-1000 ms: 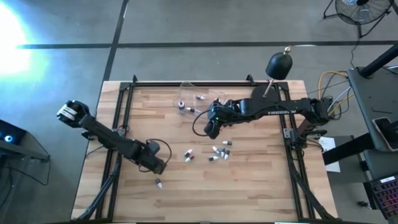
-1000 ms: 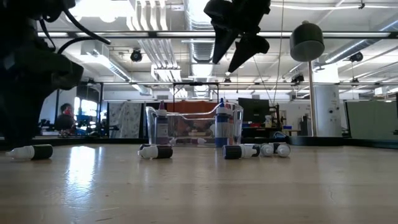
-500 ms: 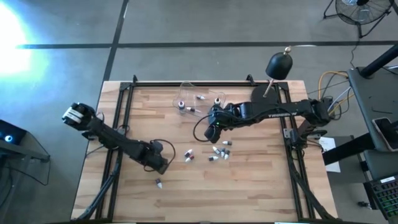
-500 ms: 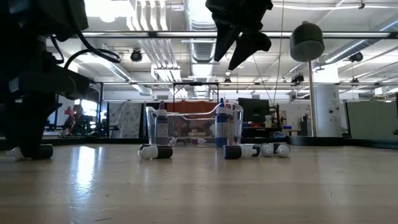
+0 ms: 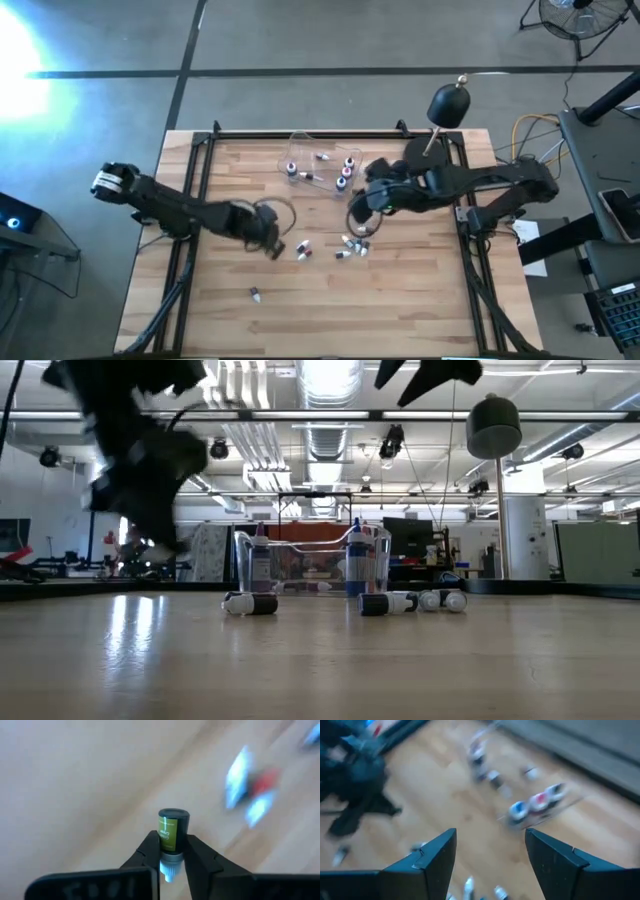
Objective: Pick & Place food coloring
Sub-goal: Put the bottom small green food coloring bottle into the transparent bin, then put the top small red food coloring bottle into the transparent bin
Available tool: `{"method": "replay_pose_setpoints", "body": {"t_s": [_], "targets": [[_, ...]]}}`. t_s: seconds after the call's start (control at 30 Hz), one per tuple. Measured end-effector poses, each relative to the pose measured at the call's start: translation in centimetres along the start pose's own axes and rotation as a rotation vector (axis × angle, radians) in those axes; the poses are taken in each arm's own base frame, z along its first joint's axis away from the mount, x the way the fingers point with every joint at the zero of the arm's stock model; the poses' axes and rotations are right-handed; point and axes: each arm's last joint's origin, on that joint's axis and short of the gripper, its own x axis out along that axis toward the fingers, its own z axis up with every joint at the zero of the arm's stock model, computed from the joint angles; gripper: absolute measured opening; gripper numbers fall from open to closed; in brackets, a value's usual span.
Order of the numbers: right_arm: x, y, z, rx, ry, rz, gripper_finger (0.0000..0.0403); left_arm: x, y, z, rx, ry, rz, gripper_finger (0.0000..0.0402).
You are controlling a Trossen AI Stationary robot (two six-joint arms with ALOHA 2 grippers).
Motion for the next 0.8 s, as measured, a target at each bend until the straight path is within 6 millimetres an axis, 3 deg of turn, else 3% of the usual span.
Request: {"method": "replay_pose_setpoints", "body": {"t_s": [0.13, 0.23, 0.33, 0.47, 0.6, 0.8], "targets": [[-1.8, -1.1, -0.1, 0.053, -0.056, -0.054, 0.0228, -4.2, -1.2, 5.1, 0.107, -0.307, -0.053, 0.003], [-2.0, -1.2, -0.1, 0.084, -0.058, -0.055, 0.0228, -6.4, -1.3, 9.0, 0.208, -0.476, -0.047, 0.0033], [-1.6, -1.0, -0.2, 0.105, -0.056, -0.066, 0.0228, -6.8, -0.5, 13.2, 0.284, -0.565, -0.011, 0.0041], [-0.8, -0.5, -0.6, 0.111, -0.039, -0.077, 0.0228, -6.0, 1.1, 17.8, 0.24, -0.542, -0.012, 0.0069], [-0.5, 0.0, -1.1, 0.115, -0.029, -0.075, 0.0228, -5.0, 1.9, 20.3, 0.246, -0.455, 0.023, 0.0112], [-0.8, 0.4, -1.5, 0.133, -0.027, -0.064, 0.0228, -6.3, 1.1, 20.1, 0.364, -0.371, 0.136, 0.0165]]}}
